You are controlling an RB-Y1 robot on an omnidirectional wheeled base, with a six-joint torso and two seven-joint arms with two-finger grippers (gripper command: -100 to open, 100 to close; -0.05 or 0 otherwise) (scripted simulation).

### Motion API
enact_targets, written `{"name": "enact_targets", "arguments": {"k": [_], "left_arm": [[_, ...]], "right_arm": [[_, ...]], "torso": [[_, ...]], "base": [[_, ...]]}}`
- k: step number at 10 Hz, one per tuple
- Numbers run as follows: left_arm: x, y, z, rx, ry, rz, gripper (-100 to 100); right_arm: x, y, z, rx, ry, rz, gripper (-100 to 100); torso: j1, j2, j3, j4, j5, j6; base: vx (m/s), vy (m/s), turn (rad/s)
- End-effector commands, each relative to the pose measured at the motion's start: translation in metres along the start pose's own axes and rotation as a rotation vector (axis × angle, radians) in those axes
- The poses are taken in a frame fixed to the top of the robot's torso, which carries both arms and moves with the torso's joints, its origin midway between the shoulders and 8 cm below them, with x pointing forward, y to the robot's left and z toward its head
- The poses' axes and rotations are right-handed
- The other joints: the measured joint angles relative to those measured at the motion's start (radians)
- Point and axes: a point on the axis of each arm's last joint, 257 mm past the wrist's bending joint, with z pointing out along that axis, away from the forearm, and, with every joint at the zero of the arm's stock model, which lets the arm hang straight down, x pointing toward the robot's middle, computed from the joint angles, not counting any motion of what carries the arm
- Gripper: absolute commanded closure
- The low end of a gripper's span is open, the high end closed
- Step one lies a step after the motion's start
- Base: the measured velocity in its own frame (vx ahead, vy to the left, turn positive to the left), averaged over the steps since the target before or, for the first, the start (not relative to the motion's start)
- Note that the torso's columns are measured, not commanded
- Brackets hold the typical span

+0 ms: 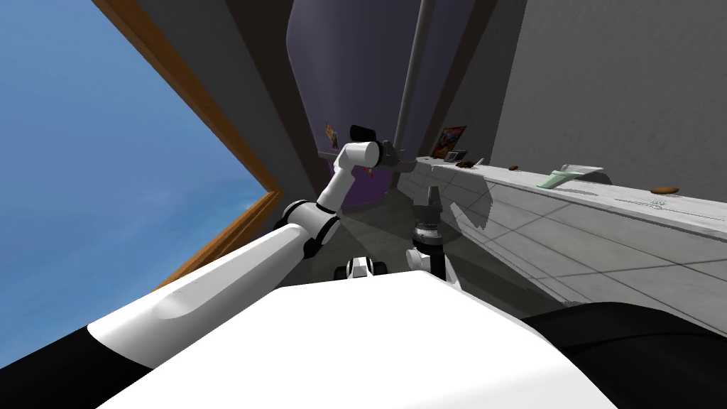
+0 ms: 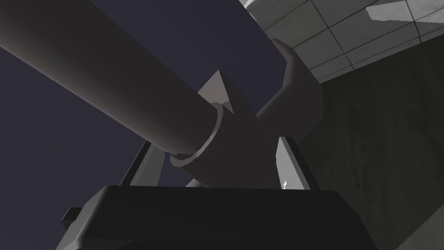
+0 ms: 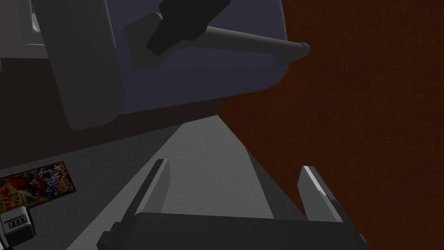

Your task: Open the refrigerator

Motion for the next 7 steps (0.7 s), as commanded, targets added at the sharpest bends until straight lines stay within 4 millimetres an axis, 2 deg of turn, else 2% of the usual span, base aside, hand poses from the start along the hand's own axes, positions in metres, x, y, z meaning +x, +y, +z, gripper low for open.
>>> {"name": "enact_targets", "arguments": {"k": [1, 2, 3, 5, 7], "left_arm": [[0.011, 0.002, -0.002, -0.006, 0.028, 0.002, 100], [0.019, 0.008, -0.002, -0.022, 0.046, 0.004, 100], [0.030, 0.007, -0.006, -0.041, 0.039, 0.005, -100], [0.047, 0.003, -0.011, -0.053, 0.046, 0.009, -100], [0.059, 0.000, -0.015, -0.061, 0.050, 0.012, -100]], "right_arm": [[0.000, 0.000, 0.000, 0.000, 0.000, 0.000, 0], [0.000, 0.000, 0.000, 0.000, 0.000, 0.000, 0], [0.000, 0.000, 0.000, 0.000, 0.000, 0.000, 0], [0.000, 0.000, 0.000, 0.000, 0.000, 0.000, 0], [0.000, 0.000, 0.000, 0.000, 0.000, 0.000, 0]], "torso": [[0.004, 0.000, 0.000, 0.000, 0.001, 0.001], [0.004, -0.001, -0.001, -0.001, 0.002, -0.002], [0.003, -0.001, -0.001, 0.000, 0.002, -0.001], [-0.015, -0.003, -0.003, 0.002, -0.003, 0.001], [-0.001, 0.005, 0.003, 0.005, 0.001, 0.003]], "base": [[-0.056, 0.287, -0.078], [-0.069, 0.269, -0.082], [-0.011, 0.093, 0.058], [0.034, -0.091, 0.078], [0.054, -0.076, 0.043]]}}
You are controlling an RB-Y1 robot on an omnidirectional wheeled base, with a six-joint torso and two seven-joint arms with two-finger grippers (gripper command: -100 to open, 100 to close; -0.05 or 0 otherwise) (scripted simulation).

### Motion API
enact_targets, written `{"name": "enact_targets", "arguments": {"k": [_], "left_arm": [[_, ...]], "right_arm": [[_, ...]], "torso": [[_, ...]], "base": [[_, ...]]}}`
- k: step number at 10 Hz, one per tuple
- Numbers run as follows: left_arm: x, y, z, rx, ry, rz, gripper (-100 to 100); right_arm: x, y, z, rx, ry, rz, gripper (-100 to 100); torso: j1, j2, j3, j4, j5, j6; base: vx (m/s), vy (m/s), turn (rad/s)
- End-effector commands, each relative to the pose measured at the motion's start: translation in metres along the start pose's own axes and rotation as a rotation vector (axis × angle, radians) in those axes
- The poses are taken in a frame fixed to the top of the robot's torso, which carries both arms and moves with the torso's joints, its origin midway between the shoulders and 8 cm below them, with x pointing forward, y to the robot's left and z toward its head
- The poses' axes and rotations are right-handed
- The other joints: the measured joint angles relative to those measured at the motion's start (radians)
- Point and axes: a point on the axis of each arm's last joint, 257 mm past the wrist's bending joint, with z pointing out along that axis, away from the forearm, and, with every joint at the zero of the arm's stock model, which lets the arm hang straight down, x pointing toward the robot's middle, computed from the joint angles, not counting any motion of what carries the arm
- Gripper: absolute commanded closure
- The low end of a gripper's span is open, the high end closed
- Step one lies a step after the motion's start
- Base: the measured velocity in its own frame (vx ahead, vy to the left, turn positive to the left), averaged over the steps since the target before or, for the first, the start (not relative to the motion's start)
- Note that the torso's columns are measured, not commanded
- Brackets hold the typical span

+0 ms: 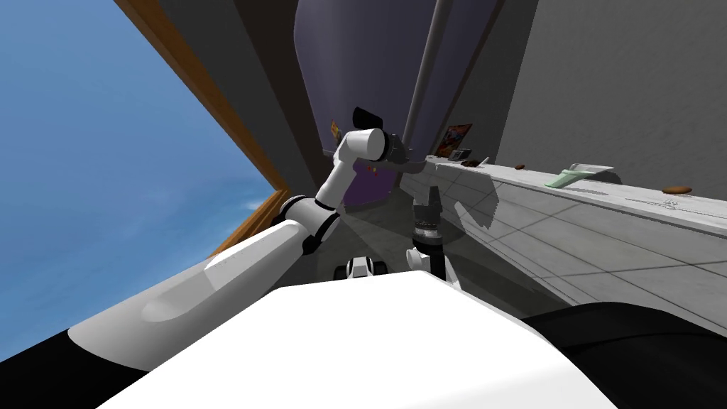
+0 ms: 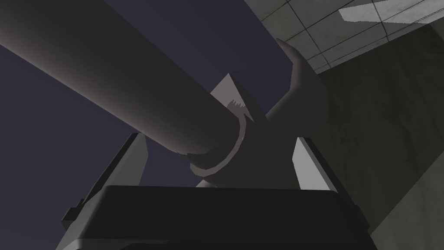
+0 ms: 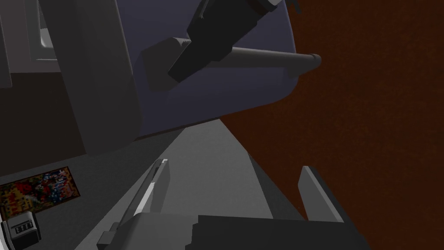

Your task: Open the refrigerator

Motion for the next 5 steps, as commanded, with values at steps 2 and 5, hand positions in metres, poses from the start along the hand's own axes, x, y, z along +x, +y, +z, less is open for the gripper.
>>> {"name": "enact_targets", "arguments": {"k": [2, 5], "left_arm": [[0.031, -0.016, -0.011, 0.005, 0.026, 0.009, -100], [0.011, 0.004, -0.005, -0.037, -0.017, -0.002, 0]], "right_arm": [[0.000, 0.000, 0.000, 0.000, 0.000, 0.000, 0], [0.000, 0.000, 0.000, 0.000, 0.000, 0.000, 0]], "torso": [[0.010, 0.008, 0.005, 0.004, 0.005, -0.002], [0.004, 0.006, 0.004, 0.001, 0.001, 0.000]], "base": [[0.023, -0.034, 0.034], [0.006, -0.010, -0.004]]}}
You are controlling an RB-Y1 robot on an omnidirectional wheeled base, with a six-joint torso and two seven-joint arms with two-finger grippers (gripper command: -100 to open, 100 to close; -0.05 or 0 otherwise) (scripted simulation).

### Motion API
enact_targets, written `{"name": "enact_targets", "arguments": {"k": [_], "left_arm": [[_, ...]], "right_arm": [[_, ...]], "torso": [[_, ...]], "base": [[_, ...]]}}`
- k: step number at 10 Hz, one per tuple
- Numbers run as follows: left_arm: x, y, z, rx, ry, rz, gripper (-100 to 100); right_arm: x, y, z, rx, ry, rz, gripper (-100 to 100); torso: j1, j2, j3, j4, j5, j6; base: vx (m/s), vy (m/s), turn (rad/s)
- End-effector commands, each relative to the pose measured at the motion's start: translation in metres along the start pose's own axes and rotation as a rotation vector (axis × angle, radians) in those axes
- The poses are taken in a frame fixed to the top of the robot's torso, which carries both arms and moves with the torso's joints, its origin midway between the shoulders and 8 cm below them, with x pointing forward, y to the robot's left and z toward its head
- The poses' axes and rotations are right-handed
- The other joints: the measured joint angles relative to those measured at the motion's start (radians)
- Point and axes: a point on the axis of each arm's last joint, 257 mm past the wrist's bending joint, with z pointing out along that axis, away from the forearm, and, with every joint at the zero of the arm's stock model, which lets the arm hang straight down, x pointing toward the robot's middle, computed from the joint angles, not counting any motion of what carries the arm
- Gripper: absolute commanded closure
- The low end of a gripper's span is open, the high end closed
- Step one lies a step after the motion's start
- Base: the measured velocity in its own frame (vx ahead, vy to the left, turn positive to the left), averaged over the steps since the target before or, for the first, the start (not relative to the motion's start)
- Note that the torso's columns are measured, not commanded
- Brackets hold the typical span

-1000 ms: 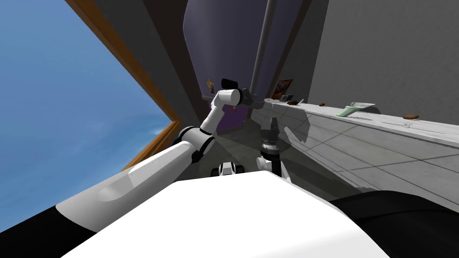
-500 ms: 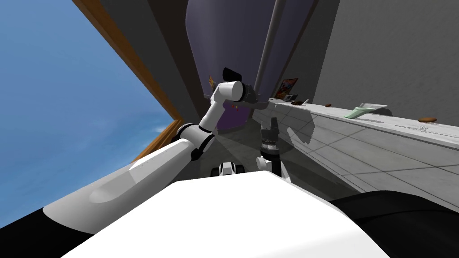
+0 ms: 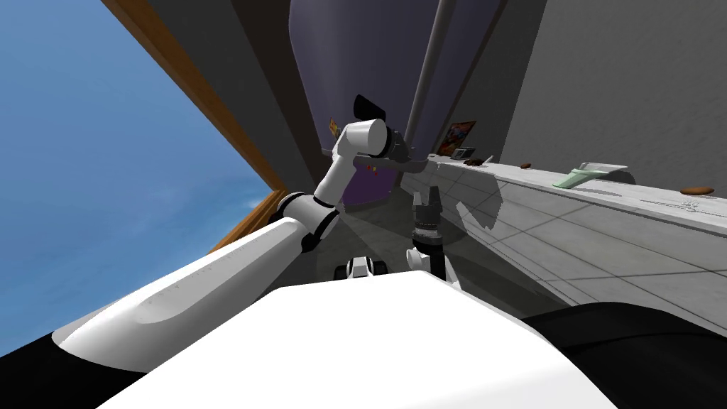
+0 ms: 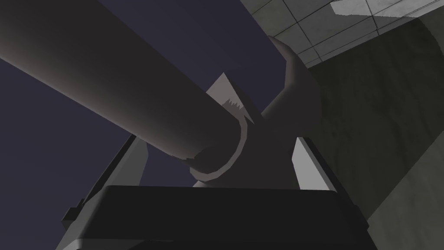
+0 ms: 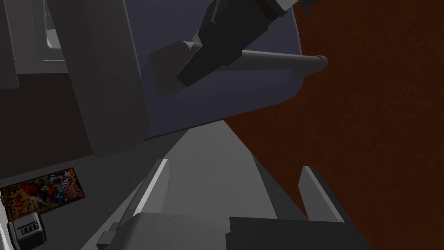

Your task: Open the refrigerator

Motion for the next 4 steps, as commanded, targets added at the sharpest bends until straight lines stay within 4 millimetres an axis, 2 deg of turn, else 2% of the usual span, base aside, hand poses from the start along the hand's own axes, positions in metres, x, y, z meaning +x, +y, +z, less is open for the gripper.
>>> {"name": "enact_targets", "arguments": {"k": [1, 4], "left_arm": [[-0.0037, 0.0026, 0.0011, -0.006, -0.007, -0.002, 0], [-0.0080, 0.0055, 0.0023, -0.013, -0.016, -0.004, 0]], "right_arm": [[0.0000, 0.0000, 0.0000, 0.000, 0.000, 0.000, 0], [0.0000, 0.0000, 0.0000, 0.000, 0.000, 0.000, 0]], "torso": [[-0.004, -0.003, -0.002, -0.002, -0.002, 0.001], [-0.009, -0.009, -0.005, -0.008, -0.006, 0.002]], "base": [[0.000, 0.000, 0.000], [0.000, 0.000, 0.000]]}}
